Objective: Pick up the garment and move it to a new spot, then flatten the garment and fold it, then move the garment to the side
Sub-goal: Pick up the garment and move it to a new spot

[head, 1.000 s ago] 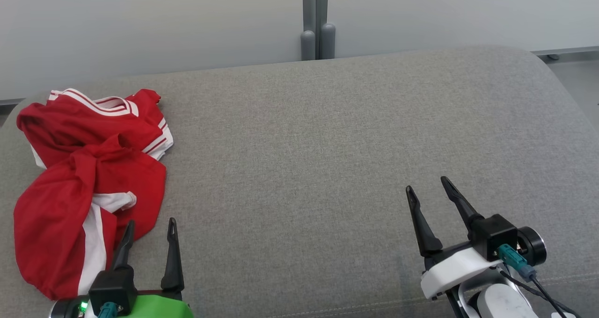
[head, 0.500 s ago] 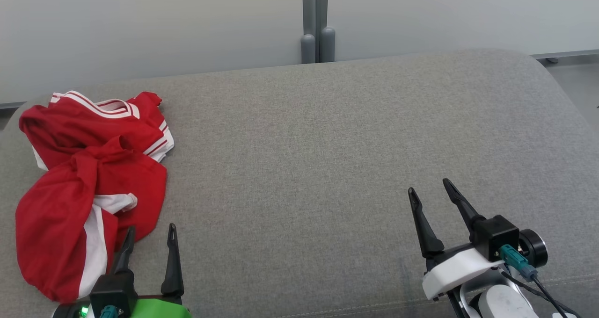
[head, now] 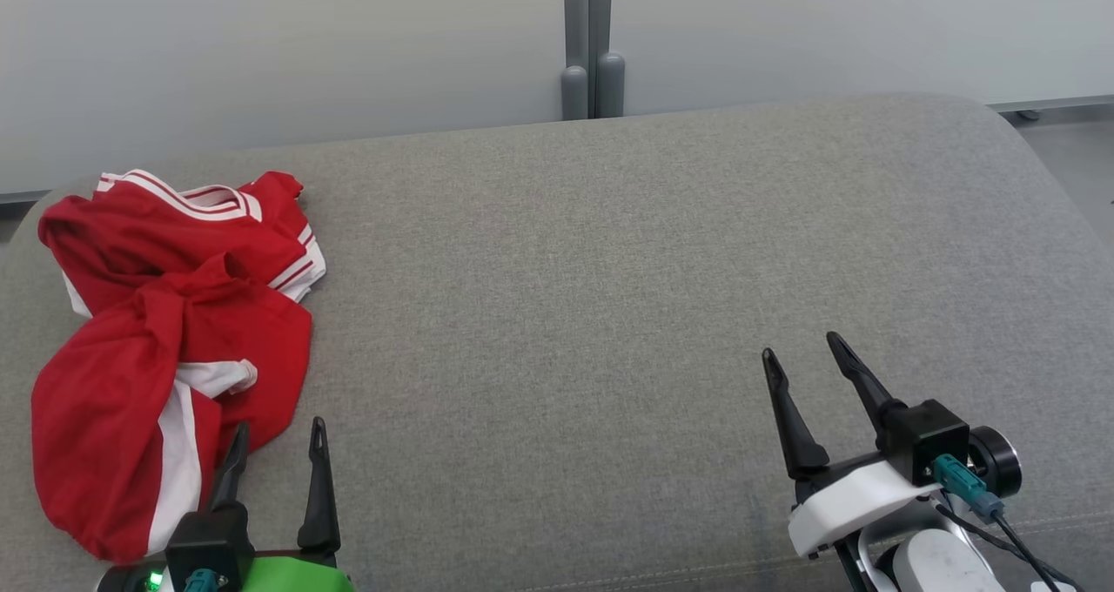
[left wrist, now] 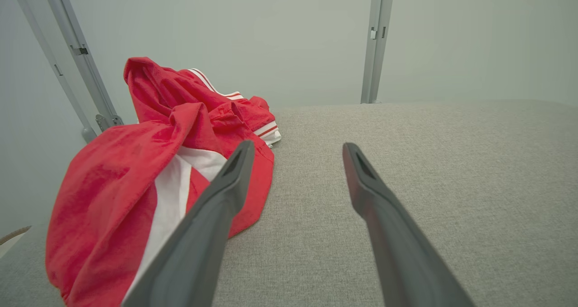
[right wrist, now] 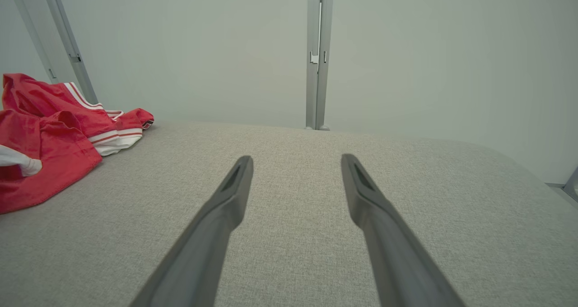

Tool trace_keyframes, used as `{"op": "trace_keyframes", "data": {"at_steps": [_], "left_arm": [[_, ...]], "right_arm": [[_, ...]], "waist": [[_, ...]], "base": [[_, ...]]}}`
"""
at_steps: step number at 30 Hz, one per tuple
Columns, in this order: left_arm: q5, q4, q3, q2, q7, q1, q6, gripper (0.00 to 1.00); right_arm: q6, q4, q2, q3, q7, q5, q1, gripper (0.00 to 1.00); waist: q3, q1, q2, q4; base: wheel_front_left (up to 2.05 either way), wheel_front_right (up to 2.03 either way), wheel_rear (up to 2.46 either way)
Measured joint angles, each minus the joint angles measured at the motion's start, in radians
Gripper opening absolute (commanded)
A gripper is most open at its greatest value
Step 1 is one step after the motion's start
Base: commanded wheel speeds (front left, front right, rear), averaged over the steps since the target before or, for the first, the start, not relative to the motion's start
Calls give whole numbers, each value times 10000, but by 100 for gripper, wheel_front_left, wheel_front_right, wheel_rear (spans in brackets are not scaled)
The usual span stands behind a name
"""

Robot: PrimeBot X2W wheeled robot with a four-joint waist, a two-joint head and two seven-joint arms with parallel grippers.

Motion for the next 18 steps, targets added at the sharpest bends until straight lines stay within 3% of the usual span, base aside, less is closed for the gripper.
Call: {"op": "trace_keyframes", "data": {"at_steps": [9,18], "left_arm": [[0,29,-25,-2,0,-2,-42,100],[2,44,67,-2,0,-5,-42,100]], "right_arm": [[-13,-58,29,-222,0,10,127,100],[0,-171,48,-280,0,17,143,100]], "waist": [[2,0,0,300],[-14,0,1,1079]], "base": [[0,0,0],[0,0,0]]}}
